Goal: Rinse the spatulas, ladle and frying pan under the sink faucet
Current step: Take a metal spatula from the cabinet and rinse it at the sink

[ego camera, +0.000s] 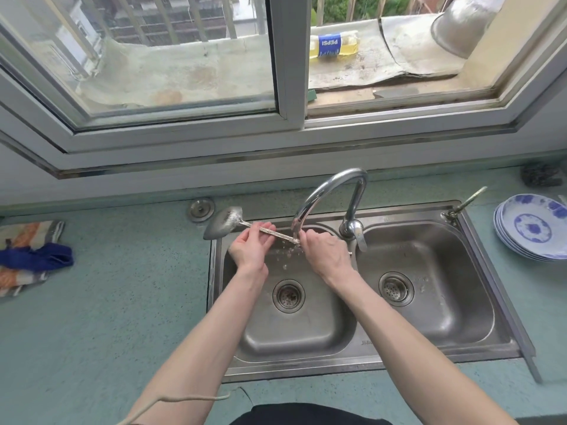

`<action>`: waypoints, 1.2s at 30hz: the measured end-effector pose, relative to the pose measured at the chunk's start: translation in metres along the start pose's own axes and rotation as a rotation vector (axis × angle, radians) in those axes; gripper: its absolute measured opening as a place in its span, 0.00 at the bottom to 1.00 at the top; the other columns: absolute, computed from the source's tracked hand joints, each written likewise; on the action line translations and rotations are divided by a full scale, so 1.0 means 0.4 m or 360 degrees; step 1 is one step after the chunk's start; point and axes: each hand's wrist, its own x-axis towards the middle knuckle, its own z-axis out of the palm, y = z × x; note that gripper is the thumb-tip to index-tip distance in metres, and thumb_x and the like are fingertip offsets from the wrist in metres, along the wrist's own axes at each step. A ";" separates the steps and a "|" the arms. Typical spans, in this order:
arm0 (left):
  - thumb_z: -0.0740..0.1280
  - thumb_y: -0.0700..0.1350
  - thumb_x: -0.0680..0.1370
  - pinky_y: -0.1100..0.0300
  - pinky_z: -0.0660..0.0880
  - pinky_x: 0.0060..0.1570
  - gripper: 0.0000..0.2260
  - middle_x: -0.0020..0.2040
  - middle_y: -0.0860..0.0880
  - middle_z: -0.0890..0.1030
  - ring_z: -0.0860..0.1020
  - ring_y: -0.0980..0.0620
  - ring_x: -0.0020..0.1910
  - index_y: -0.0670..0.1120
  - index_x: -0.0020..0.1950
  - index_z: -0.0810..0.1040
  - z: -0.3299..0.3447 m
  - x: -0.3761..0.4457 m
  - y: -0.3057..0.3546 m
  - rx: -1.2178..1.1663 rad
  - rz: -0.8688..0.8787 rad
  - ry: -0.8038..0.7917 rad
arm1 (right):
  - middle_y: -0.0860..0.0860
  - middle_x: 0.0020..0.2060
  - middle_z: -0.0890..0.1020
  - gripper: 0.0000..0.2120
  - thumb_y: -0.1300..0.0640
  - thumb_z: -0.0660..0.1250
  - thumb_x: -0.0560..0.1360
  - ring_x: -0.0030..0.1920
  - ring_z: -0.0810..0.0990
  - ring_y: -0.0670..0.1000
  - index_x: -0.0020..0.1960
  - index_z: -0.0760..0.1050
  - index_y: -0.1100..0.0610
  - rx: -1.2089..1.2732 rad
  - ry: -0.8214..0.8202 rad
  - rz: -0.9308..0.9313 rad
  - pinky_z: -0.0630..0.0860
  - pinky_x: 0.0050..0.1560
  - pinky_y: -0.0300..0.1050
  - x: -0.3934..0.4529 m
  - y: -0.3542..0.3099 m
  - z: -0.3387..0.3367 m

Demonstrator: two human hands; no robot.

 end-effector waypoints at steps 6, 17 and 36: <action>0.65 0.41 0.84 0.60 0.83 0.44 0.07 0.46 0.43 0.86 0.87 0.51 0.42 0.38 0.51 0.81 0.020 -0.020 -0.014 0.0044 0.0043 0.0018 | 0.60 0.45 0.86 0.27 0.44 0.47 0.87 0.47 0.85 0.65 0.50 0.79 0.59 0.0035 0.0013 0.0114 0.77 0.43 0.55 -0.006 0.002 0.005; 0.66 0.38 0.83 0.61 0.82 0.38 0.06 0.45 0.41 0.85 0.87 0.49 0.39 0.36 0.49 0.79 0.018 -0.045 -0.016 -0.0020 -0.0017 0.0003 | 0.61 0.47 0.85 0.23 0.43 0.47 0.87 0.48 0.85 0.66 0.61 0.74 0.57 0.0262 -0.0013 0.0035 0.78 0.46 0.56 0.019 -0.088 0.002; 0.73 0.32 0.76 0.50 0.81 0.58 0.04 0.52 0.38 0.84 0.84 0.44 0.50 0.38 0.45 0.80 0.055 -0.089 -0.100 0.0238 -0.0174 -0.0461 | 0.61 0.48 0.85 0.25 0.39 0.49 0.86 0.53 0.82 0.67 0.47 0.75 0.56 0.0113 -0.0169 0.0052 0.77 0.51 0.57 -0.080 0.115 -0.031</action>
